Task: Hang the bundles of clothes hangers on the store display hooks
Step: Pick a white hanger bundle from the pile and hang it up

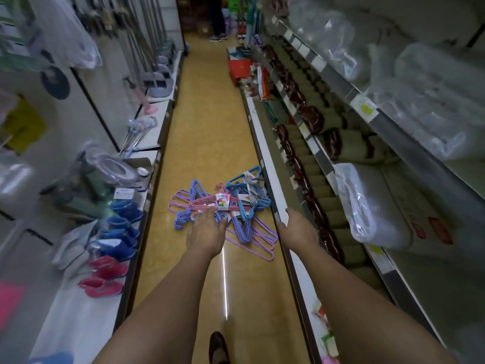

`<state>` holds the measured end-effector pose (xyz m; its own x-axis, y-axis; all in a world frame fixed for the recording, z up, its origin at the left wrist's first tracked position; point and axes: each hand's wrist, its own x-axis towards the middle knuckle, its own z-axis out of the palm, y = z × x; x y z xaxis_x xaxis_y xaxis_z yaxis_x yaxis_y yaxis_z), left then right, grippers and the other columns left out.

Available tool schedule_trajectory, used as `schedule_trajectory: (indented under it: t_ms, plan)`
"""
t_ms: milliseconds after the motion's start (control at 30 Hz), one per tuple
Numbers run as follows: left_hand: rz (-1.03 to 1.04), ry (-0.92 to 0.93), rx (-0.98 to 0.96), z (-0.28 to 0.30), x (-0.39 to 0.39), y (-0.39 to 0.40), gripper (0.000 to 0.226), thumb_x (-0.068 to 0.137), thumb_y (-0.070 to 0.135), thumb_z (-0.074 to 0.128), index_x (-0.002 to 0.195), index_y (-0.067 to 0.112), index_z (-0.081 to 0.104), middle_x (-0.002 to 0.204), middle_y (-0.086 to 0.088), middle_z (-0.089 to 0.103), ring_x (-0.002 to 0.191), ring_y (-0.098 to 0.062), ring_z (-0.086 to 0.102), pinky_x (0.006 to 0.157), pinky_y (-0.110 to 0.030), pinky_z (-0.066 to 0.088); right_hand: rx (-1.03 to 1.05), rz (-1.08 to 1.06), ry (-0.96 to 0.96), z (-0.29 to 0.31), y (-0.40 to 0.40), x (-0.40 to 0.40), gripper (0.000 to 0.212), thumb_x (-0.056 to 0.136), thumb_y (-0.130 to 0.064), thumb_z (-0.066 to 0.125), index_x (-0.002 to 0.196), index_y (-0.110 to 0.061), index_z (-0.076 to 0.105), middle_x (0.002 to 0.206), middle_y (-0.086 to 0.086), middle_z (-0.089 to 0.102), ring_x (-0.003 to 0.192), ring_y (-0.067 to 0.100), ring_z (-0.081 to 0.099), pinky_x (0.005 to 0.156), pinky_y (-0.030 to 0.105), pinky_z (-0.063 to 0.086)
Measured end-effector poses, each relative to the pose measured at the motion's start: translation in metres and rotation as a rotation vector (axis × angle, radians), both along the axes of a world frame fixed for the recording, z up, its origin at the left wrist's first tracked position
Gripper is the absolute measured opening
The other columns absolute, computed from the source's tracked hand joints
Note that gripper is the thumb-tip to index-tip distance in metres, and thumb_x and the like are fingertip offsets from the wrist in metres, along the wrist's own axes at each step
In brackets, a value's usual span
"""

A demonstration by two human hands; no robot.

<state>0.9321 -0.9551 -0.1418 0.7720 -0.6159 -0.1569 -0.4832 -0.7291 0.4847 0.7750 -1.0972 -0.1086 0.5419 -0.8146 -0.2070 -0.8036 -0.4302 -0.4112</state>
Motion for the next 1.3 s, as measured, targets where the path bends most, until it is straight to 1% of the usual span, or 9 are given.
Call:
schedule_trajectory:
  t_ms: [233, 367, 467, 600, 800, 867, 933, 1133, 1300]
  plan:
    - [-0.074, 0.004, 0.032, -0.013, 0.095, -0.058, 0.055, 0.098, 0.046, 0.036, 0.141, 0.012, 0.039, 0.144, -0.009, 0.043, 0.133, -0.028, 0.038, 0.106, -0.046, 0.036, 0.04, -0.062, 0.036, -0.008, -0.047, 0.078, 0.044, 0.098, -0.031, 0.045, 0.139, -0.014, 0.041, 0.14, 0.007, 0.049, 0.125, 0.027, 0.049, 0.095, 0.038, 0.043]
    - [-0.118, 0.005, 0.072, -0.025, 0.13, -0.093, 0.057, 0.099, 0.047, 0.034, 0.144, 0.011, 0.036, 0.148, -0.009, 0.04, 0.137, -0.027, 0.034, 0.106, -0.049, 0.035, 0.063, -0.07, 0.066, -0.019, -0.076, 0.11, 0.045, 0.098, -0.03, 0.045, 0.14, -0.013, 0.041, 0.141, 0.008, 0.048, 0.126, 0.028, 0.048, 0.096, 0.038, 0.043]
    - [-0.154, 0.017, 0.074, -0.035, 0.15, -0.125, 0.058, 0.099, 0.045, 0.035, 0.143, 0.008, 0.035, 0.147, -0.012, 0.039, 0.136, -0.029, 0.034, 0.108, -0.047, 0.034, 0.067, -0.065, 0.066, -0.026, -0.106, 0.132, 0.044, 0.098, -0.029, 0.046, 0.138, -0.011, 0.043, 0.139, 0.009, 0.049, 0.125, 0.028, 0.049, 0.095, 0.037, 0.043]
    - [-0.163, 0.026, 0.085, -0.05, 0.179, -0.174, 0.056, 0.098, 0.047, 0.034, 0.137, 0.008, 0.041, 0.142, -0.012, 0.044, 0.13, -0.03, 0.039, 0.104, -0.046, 0.037, 0.076, -0.059, 0.07, -0.039, -0.158, 0.165, 0.036, 0.098, -0.027, 0.045, 0.13, -0.011, 0.048, 0.132, 0.009, 0.054, 0.117, 0.029, 0.053, 0.089, 0.037, 0.045]
    - [-0.182, 0.004, 0.192, -0.061, 0.216, -0.253, 0.058, 0.1, 0.042, 0.037, 0.146, 0.009, 0.03, 0.151, -0.008, 0.034, 0.138, -0.027, 0.03, 0.11, -0.041, 0.031, 0.088, -0.044, 0.099, -0.054, -0.243, 0.21, 0.041, 0.098, -0.03, 0.047, 0.134, -0.011, 0.044, 0.135, 0.009, 0.051, 0.121, 0.027, 0.051, 0.092, 0.034, 0.043]
    - [-0.163, 0.026, 0.19, -0.071, 0.227, -0.282, 0.055, 0.099, 0.04, 0.039, 0.145, 0.01, 0.032, 0.149, -0.008, 0.036, 0.136, -0.027, 0.032, 0.108, -0.04, 0.033, 0.108, -0.04, 0.122, -0.061, -0.271, 0.224, 0.043, 0.098, -0.03, 0.047, 0.136, -0.011, 0.042, 0.137, 0.008, 0.049, 0.124, 0.026, 0.049, 0.095, 0.034, 0.042]
    - [-0.148, 0.052, 0.178, -0.083, 0.236, -0.31, 0.055, 0.099, 0.039, 0.041, 0.146, 0.012, 0.03, 0.15, -0.008, 0.035, 0.137, -0.027, 0.032, 0.109, -0.04, 0.032, 0.127, -0.023, 0.136, -0.075, -0.297, 0.238, 0.043, 0.098, -0.031, 0.047, 0.137, -0.012, 0.042, 0.139, 0.008, 0.048, 0.126, 0.026, 0.047, 0.098, 0.035, 0.041]
    - [-0.155, 0.11, 0.238, -0.139, 0.263, -0.365, 0.062, 0.101, 0.04, 0.038, 0.151, 0.011, 0.018, 0.159, -0.005, 0.018, 0.147, -0.024, 0.014, 0.116, -0.044, 0.021, 0.187, 0.012, 0.171, -0.144, -0.351, 0.276, 0.046, 0.099, -0.031, 0.045, 0.141, -0.015, 0.038, 0.141, 0.007, 0.046, 0.128, 0.026, 0.045, 0.1, 0.035, 0.04]
    - [-0.191, 0.139, 0.285, -0.229, 0.287, -0.394, 0.062, 0.101, 0.04, 0.036, 0.152, 0.012, 0.016, 0.16, -0.006, 0.015, 0.146, -0.025, 0.016, 0.116, -0.044, 0.022, 0.251, -0.024, 0.141, -0.237, -0.378, 0.306, 0.043, 0.096, -0.028, 0.05, 0.134, -0.011, 0.045, 0.133, 0.012, 0.052, 0.121, 0.03, 0.051, 0.099, 0.039, 0.044]
